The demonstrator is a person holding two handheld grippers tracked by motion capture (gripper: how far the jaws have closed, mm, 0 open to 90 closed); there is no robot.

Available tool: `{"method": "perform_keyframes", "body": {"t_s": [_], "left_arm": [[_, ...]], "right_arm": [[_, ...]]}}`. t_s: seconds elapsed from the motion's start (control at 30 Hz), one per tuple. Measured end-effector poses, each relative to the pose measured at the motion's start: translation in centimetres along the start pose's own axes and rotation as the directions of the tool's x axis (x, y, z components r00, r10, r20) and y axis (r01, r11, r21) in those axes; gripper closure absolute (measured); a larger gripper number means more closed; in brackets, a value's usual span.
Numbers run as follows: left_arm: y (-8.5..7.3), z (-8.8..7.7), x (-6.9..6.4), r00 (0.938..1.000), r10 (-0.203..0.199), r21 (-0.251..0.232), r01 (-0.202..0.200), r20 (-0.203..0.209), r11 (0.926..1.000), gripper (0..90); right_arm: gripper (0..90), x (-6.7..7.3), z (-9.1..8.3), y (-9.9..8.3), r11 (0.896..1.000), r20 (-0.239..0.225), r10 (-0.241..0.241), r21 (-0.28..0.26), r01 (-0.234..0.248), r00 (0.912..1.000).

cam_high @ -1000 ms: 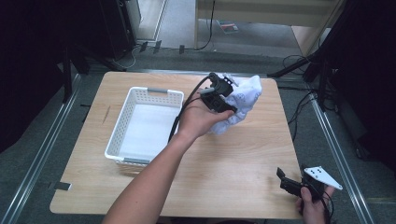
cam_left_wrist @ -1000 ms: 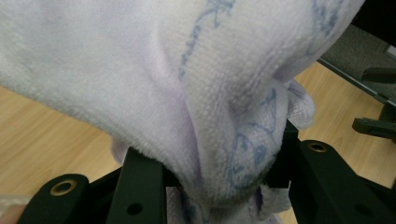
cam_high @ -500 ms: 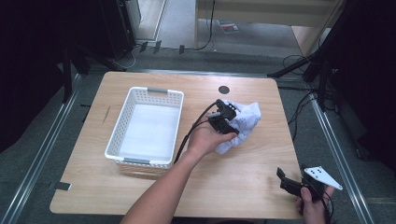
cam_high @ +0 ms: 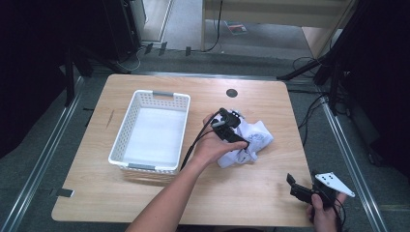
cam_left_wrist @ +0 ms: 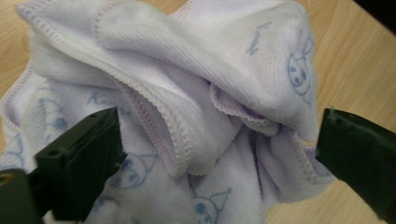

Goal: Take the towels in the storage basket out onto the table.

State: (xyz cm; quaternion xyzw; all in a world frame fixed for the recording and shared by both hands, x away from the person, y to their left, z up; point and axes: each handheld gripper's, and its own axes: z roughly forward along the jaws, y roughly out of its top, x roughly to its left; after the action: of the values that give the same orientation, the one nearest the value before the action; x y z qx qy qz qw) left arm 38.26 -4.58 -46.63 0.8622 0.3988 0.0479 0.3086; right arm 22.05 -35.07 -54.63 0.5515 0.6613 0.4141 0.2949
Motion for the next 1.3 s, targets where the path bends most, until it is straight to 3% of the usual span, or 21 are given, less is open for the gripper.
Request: {"method": "perform_keyframes", "body": {"t_s": [0.07, 0.17, 0.23, 0.6, 1.13, 1.3], "left_arm": [[-0.1, -0.9, 0.0, 0.9997, 0.019, -0.021, -0.019, -0.017, 0.9996, 0.0], [-0.1, -2.3, 0.2, 0.9997, 0.019, -0.034, -0.02, -0.015, 0.9992, 0.0], [-0.2, -3.1, 0.5, 0.9991, 0.02, -0.034, -0.022, -0.038, 0.9992, 0.0], [-2.1, -7.3, 4.6, 0.993, -0.048, -0.065, 0.041, -0.108, 0.9971, 0.0], [-7.0, -13.1, 10.9, 0.9672, -0.15, -0.132, 0.125, -0.205, 0.9833, 0.0], [-8.6, -14.6, 12.0, 0.9574, -0.17, -0.141, 0.14, -0.233, 0.98, 0.0]], "right_arm": [[4.9, 0.0, 0.0, 0.0, 1.0, 0.001, 0.0, 0.0, 0.0, 1.0], [4.9, 0.0, 0.0, 0.0, 1.0, 0.001, 0.0, 0.002, 0.0, 1.0], [4.9, 0.0, 0.0, 0.0, 1.0, 0.002, 0.0, 0.003, 0.0, 1.0], [5.0, 0.1, 0.0, 0.0, 1.0, 0.006, -0.003, 0.006, 0.003, 1.0], [5.0, 0.1, 0.1, 0.0, 1.0, 0.01, -0.005, 0.007, 0.005, 0.9999], [5.0, 0.2, 0.1, 0.0, 1.0, 0.012, -0.008, 0.011, 0.008, 0.9999]]}}
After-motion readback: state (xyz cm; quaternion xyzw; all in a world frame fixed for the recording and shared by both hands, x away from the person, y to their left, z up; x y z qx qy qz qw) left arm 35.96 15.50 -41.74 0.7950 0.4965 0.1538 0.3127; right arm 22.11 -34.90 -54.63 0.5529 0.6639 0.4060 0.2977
